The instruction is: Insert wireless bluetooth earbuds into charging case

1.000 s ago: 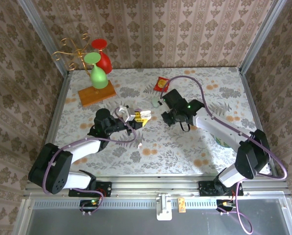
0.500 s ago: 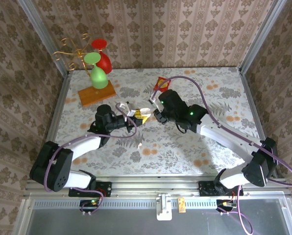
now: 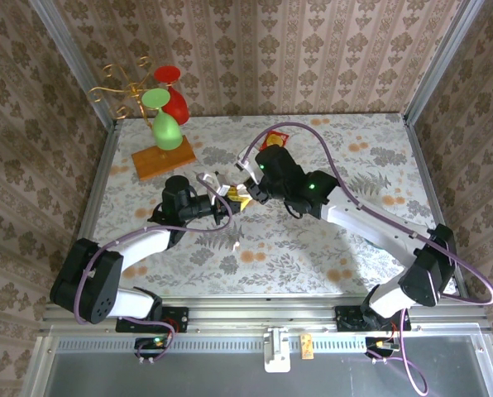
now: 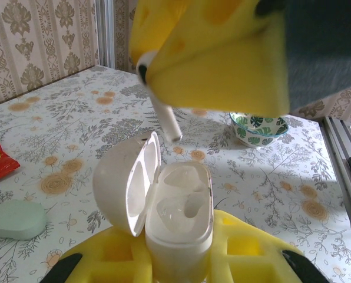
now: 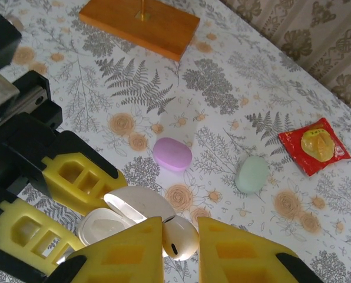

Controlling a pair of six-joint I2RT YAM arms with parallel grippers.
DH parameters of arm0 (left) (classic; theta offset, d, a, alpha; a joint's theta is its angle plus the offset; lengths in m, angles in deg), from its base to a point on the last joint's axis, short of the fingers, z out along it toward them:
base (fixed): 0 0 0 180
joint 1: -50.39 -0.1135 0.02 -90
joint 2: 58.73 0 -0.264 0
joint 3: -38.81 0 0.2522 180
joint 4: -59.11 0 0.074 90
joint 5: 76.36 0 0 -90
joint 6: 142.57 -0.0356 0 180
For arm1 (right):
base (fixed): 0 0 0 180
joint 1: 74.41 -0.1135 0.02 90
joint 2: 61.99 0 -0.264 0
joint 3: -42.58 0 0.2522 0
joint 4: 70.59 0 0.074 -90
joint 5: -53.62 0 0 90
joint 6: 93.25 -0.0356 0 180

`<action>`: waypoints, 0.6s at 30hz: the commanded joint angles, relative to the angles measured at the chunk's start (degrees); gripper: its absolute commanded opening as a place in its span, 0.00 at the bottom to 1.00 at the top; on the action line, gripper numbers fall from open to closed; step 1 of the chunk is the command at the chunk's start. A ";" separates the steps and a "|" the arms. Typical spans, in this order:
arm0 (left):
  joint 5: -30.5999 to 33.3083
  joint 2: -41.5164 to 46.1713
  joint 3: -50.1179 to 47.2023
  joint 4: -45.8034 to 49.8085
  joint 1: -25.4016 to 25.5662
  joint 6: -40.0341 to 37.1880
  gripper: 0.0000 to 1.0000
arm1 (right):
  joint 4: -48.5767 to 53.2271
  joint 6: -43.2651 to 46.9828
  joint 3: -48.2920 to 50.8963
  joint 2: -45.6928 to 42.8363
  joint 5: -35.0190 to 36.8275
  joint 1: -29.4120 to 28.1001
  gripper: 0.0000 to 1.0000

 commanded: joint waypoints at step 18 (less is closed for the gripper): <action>0.64 -1.50 2.81 -2.90 -0.33 4.15 0.07 | 0.75 0.21 -0.85 1.88 -2.51 -0.58 0.17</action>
